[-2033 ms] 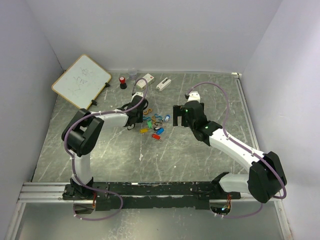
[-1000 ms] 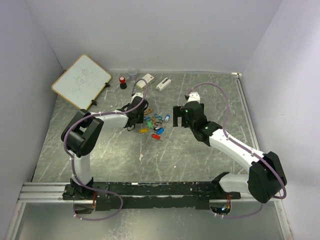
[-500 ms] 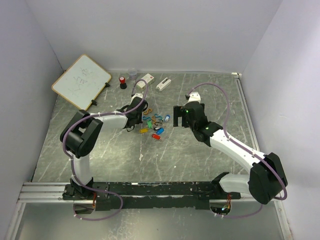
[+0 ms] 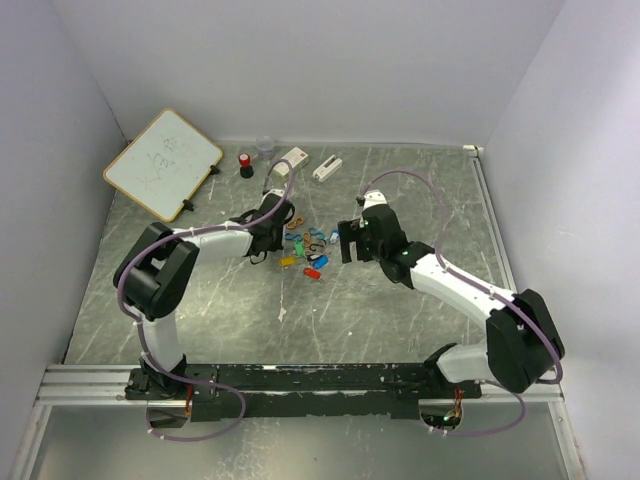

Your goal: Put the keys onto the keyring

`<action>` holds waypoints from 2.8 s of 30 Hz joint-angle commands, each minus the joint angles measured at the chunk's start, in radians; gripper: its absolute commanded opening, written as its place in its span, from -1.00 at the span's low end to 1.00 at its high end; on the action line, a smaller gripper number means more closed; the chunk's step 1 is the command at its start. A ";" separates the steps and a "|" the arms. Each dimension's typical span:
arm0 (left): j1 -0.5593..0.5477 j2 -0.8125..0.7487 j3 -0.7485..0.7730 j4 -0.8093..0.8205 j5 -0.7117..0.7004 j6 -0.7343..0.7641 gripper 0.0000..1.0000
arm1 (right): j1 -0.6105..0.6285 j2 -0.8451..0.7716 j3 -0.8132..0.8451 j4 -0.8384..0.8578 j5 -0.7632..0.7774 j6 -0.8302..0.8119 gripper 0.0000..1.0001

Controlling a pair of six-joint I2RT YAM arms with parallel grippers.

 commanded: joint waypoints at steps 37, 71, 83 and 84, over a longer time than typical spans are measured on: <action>-0.008 -0.149 0.050 -0.137 0.084 0.024 -0.86 | 0.167 0.279 0.084 0.034 -0.204 -0.048 -0.31; -0.008 -0.154 0.035 -0.139 0.068 0.030 -0.86 | 0.200 0.358 0.108 0.033 -0.188 -0.052 -0.50; -0.008 -0.156 0.030 -0.140 0.065 0.029 -0.86 | 0.201 0.369 0.111 0.034 -0.185 -0.052 -0.60; -0.007 -0.157 0.029 -0.139 0.065 0.029 -0.86 | 0.200 0.370 0.111 0.034 -0.184 -0.053 -0.62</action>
